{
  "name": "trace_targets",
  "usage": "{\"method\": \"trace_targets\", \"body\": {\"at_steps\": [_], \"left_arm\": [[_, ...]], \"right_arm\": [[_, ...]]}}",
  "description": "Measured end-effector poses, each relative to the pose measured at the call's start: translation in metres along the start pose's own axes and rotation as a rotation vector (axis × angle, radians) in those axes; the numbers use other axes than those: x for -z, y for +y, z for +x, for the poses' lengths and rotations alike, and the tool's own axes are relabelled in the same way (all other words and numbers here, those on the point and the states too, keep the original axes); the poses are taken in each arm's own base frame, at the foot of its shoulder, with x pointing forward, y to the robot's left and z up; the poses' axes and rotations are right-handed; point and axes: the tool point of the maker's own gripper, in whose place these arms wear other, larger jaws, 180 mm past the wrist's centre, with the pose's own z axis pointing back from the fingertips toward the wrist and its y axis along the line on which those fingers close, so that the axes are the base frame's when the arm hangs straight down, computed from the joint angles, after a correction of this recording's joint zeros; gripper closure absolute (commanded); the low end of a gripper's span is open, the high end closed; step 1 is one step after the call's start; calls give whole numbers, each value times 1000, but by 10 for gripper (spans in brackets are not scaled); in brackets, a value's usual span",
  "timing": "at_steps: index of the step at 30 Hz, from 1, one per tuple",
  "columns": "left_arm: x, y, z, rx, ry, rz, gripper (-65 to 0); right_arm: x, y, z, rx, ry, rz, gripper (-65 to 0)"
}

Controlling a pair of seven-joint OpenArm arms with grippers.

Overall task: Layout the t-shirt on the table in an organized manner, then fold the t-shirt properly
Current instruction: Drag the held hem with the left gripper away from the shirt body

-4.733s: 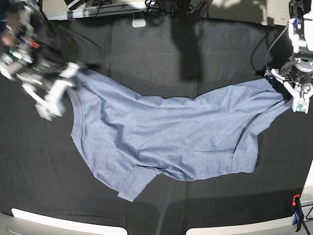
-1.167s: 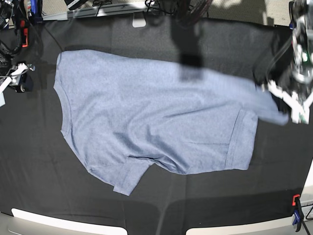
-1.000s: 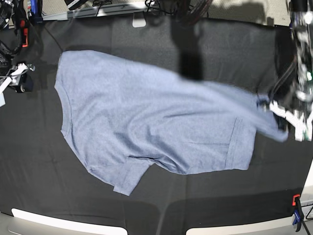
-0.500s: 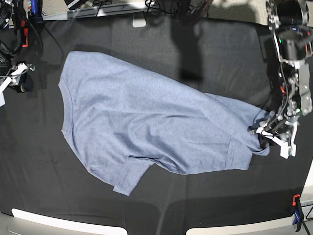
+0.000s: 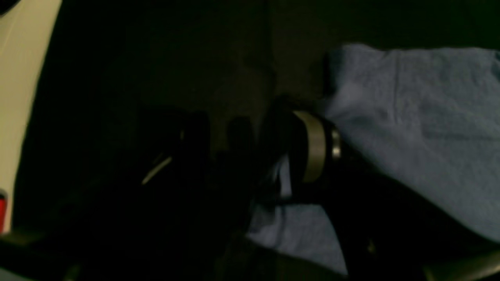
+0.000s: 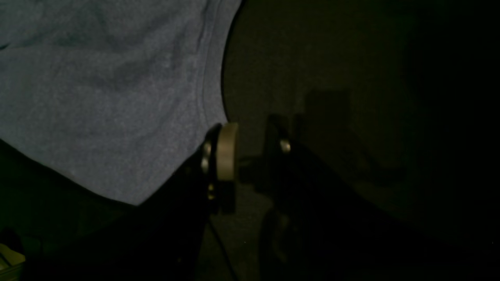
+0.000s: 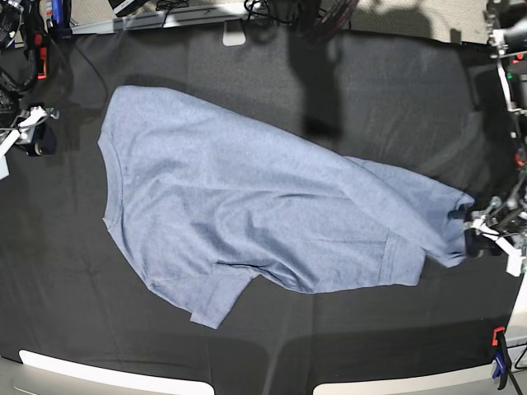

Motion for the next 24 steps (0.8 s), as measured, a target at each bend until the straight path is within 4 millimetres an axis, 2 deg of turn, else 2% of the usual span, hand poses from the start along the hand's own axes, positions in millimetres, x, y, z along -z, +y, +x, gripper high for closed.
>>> {"method": "trace_targets", "body": {"at_steps": [2, 7, 10, 16, 19, 24], "left_arm": [[-3, -4, -9, 19, 14, -35, -303], [-12, -14, -55, 42, 107, -88, -303], [-17, -17, -72, 43, 128, -108, -303], [-19, -18, -87, 59, 135, -95, -292], [-14, -4, -80, 15, 88, -7, -292], [-6, 13, -90, -46, 114, 38, -291]], "right_arm": [[0, 0, 0, 0, 0, 1, -136], [0, 7, 5, 15, -27, 38, -136], [-1, 12, 9, 25, -47, 65, -136], [-1, 14, 10, 30, -56, 77, -136], [-1, 14, 11, 29, -57, 77, -136], [-1, 13, 10, 28, -56, 76, -136]]}}
